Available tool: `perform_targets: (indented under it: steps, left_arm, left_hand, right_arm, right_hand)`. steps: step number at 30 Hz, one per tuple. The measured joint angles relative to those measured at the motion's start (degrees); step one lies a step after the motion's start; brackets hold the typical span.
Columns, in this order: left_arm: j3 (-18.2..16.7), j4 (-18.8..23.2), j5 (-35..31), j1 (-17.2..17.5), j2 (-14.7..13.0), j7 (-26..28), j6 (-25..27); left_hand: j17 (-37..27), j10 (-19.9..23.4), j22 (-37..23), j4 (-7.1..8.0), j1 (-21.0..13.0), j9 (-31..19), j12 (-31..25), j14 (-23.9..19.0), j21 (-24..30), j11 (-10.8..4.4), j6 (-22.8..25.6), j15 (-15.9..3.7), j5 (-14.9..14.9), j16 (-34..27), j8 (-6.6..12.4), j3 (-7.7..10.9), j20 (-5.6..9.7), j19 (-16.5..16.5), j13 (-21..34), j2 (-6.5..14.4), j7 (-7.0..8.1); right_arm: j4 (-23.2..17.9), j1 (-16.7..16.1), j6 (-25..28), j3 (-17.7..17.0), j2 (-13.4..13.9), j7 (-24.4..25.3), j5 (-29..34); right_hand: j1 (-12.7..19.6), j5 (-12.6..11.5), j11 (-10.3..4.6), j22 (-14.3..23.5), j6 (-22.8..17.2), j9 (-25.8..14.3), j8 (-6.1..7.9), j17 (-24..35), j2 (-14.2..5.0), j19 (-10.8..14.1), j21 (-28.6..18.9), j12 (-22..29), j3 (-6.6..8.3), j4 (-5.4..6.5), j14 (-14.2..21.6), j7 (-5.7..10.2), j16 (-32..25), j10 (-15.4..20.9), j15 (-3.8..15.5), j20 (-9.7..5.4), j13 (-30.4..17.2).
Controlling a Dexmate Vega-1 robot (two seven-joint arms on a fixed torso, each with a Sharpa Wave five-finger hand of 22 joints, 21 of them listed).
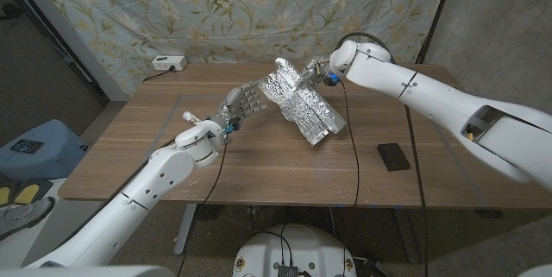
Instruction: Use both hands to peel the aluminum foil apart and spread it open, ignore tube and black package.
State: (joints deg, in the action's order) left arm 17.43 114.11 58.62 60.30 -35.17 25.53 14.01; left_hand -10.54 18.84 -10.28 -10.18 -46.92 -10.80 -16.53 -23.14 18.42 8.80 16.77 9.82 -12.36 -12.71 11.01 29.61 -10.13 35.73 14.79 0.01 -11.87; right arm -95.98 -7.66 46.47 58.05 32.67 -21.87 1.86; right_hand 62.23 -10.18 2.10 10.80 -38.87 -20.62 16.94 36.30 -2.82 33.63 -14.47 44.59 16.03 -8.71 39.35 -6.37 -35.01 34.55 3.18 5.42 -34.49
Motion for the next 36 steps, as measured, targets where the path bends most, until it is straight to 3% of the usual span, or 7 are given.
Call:
perform_targets:
  steps: [14, 21, 36]
  left_arm:
    - [1.24, 1.74, -0.06, -0.52, -0.33, 1.18, 1.52]
    - [1.97, 2.06, 0.09, -0.98, -0.33, 1.61, 2.28]
    - [3.53, 1.72, -0.34, -1.99, 1.09, 3.7, 3.15]
  left_hand:
    - [0.0, -0.01, 0.01, -0.24, -1.67, 0.0, -0.21, -0.42, 0.0, 0.0, -0.26, 0.02, -0.16, 0.0, 0.0, -0.24, 0.08, 0.54, 0.54, -0.16, -0.24]
    - [-0.28, -0.01, -0.18, -0.58, -6.49, 0.0, -0.44, -0.65, -0.23, 0.0, -0.76, 0.19, -1.84, 0.0, 0.01, 0.11, 0.09, 0.52, 1.48, 0.92, -0.13]
    - [-0.54, 0.29, -0.29, -0.41, -10.26, 0.01, -0.87, -1.53, -0.23, 0.31, -0.85, -0.1, -3.55, 0.01, 0.01, 0.27, -0.02, 0.69, 2.38, 1.18, -0.21]
  right_arm:
    - [-0.81, 0.06, 2.04, 0.27, -0.39, 0.78, -1.1]
    - [-0.62, 0.27, 2.27, 0.46, -1.01, 1.24, -1.9]
    - [-0.27, 0.93, 2.8, 0.59, -2.01, 2.4, -3.25]
  right_hand:
    - [0.0, 0.05, 0.32, -0.01, -0.02, -0.27, -0.01, 0.5, 0.0, 0.22, 0.0, 0.12, 0.25, -0.25, 0.33, -0.61, 0.22, 0.32, -0.28, 0.22, 0.0]
    - [0.01, 0.06, 0.62, -0.01, -0.24, -0.26, -0.01, 0.5, 0.01, 0.43, 0.0, 0.34, 0.24, -0.25, 0.72, -0.83, 0.19, 0.62, -0.32, 0.43, 0.0]
    - [0.09, 0.11, 0.95, 0.28, -0.85, -0.72, -0.01, 1.18, 0.09, 1.45, -0.64, 1.07, 0.24, -0.24, 1.33, -1.44, -0.49, 0.95, -0.92, 0.2, 0.0]
